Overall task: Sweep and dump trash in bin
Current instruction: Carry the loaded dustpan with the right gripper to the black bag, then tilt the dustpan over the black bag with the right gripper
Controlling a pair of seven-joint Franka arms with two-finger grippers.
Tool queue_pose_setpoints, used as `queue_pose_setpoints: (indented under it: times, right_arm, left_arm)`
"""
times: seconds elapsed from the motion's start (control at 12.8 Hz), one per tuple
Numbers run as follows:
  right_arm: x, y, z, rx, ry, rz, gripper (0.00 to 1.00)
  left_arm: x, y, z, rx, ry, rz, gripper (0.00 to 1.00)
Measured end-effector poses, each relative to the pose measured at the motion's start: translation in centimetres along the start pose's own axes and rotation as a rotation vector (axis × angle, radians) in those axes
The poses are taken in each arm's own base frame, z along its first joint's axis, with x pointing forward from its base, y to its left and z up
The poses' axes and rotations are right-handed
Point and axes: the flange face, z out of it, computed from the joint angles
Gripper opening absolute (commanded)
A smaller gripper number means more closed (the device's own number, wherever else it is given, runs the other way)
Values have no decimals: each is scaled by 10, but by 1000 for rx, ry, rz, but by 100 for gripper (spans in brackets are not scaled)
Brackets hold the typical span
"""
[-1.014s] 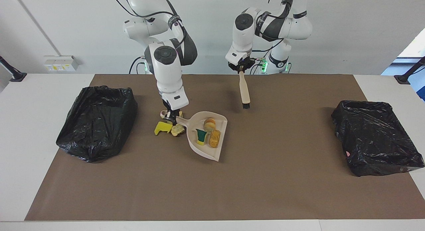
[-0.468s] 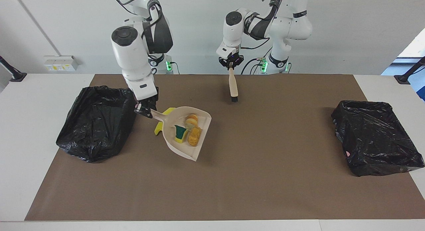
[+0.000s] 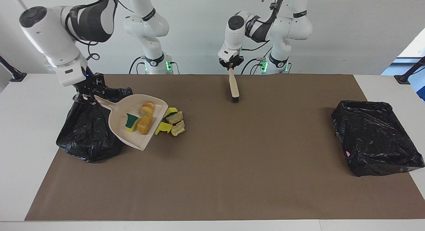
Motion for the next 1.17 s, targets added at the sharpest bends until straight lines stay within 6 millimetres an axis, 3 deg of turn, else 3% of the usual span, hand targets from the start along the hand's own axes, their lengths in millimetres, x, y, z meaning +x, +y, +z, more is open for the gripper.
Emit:
queue_pose_setpoints:
  times: [0.16, 0.23, 0.47, 0.55, 0.86, 0.94, 1.17]
  right_arm:
    - [-47, 4, -2, 0, -19, -27, 0]
    - [-68, 4, -4, -2, -43, -43, 0]
    - [-115, 6, -12, -21, -136, -95, 0]
    - [-124, 8, -16, -39, -179, -118, 0]
    - [-139, 16, -25, -88, -374, -214, 0]
    - [-140, 18, -23, -94, -413, -232, 0]
    - [-140, 21, -11, -85, -478, -289, 0]
  left_arm:
    - [0, -1, 1, 0, -2, -2, 1]
    - [1, -1, 1, 0, -3, -3, 7]
    - [2, -2, 3, 2, -10, -6, 29]
    - [4, -3, 3, 1, -13, -8, 46]
    - [8, -5, 5, 0, -27, 11, 95]
    - [10, -6, 5, -2, -29, 16, 100]
    - [25, -10, 4, -16, -39, 64, 100]
